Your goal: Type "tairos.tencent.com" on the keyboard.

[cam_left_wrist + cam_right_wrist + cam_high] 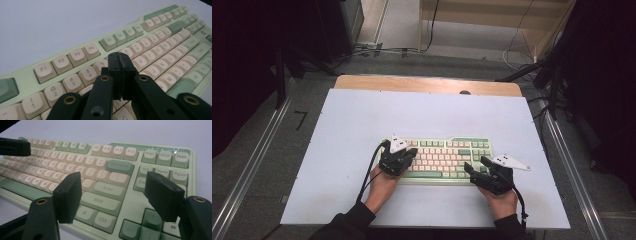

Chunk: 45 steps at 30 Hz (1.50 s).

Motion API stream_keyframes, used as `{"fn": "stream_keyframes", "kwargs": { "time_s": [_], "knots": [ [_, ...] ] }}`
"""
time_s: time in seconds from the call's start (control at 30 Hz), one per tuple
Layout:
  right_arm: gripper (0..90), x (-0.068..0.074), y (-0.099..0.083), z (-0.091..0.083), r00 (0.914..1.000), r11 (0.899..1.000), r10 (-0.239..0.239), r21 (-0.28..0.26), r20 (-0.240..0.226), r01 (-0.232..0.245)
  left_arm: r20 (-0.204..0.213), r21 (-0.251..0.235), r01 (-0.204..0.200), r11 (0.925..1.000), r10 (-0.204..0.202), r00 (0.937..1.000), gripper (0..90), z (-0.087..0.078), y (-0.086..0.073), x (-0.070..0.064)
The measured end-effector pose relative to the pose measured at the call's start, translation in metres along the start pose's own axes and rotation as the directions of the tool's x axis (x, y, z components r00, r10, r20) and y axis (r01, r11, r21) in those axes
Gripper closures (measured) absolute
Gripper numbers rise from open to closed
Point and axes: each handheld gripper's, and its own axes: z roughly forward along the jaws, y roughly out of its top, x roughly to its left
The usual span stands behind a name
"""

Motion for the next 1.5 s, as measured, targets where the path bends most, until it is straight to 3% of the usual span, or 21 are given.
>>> {"fn": "stream_keyframes", "kwargs": {
  "time_s": [0.2,0.53,0.7,0.93,1.0,1.03,1.13,1.23,1.37,1.5],
  "knots": [
    [28.5,0.004,0.002,0.005,0.9998,1.0,-0.01,0.005,-0.014,0.01,-0.008,-0.014,0.026,0.9996,-0.026,0.9996,85.2,-0.007,-0.002,0.006],
    [28.5,0.009,0.006,0.012,0.9989,0.999,-0.029,0.012,-0.036,0.029,-0.032,-0.031,0.064,0.9975,-0.065,0.9974,61.7,-0.018,-0.006,0.017],
    [28.5,0.012,0.007,0.015,0.9982,0.999,-0.039,0.015,-0.046,0.04,-0.061,-0.05,0.068,0.9964,-0.071,0.9956,42.8,-0.023,-0.008,0.023],
    [28.5,0.018,0.01,0.02,0.9963,0.998,-0.057,0.016,-0.064,0.058,-0.11,-0.076,0.081,0.9938,-0.089,0.9899,38.2,-0.032,-0.012,0.029],
    [28.5,0.02,0.011,0.021,0.9957,0.998,-0.061,0.017,-0.07,0.062,-0.119,-0.078,0.085,0.9933,-0.094,0.9884,40.1,-0.033,-0.013,0.03],
    [28.5,0.021,0.011,0.022,0.9953,0.998,-0.063,0.017,-0.074,0.065,-0.123,-0.085,0.083,0.9929,-0.094,0.9879,45.5,-0.035,-0.014,0.029],
    [28.5,0.022,0.012,0.023,0.9948,0.998,-0.065,0.016,-0.079,0.066,-0.095,-0.103,0.093,0.9903,-0.103,0.9901,67.7,-0.038,-0.015,0.03],
    [28.4,0.023,0.012,0.025,0.9944,0.997,-0.069,0.02,-0.08,0.071,-0.056,-0.086,0.077,0.9933,-0.082,0.995,88.6,-0.037,-0.016,0.03],
    [28.4,0.024,0.013,0.025,0.9939,0.997,-0.073,0.02,-0.082,0.075,-0.022,-0.053,0.062,0.9967,-0.063,0.9978,90.0,-0.031,-0.015,0.027],
    [28.3,0.023,0.012,0.025,0.9943,0.997,-0.071,0.021,-0.08,0.073,-0.012,-0.026,0.049,0.9984,-0.049,0.9987,90.0,-0.023,-0.015,0.022]
  ]
}}
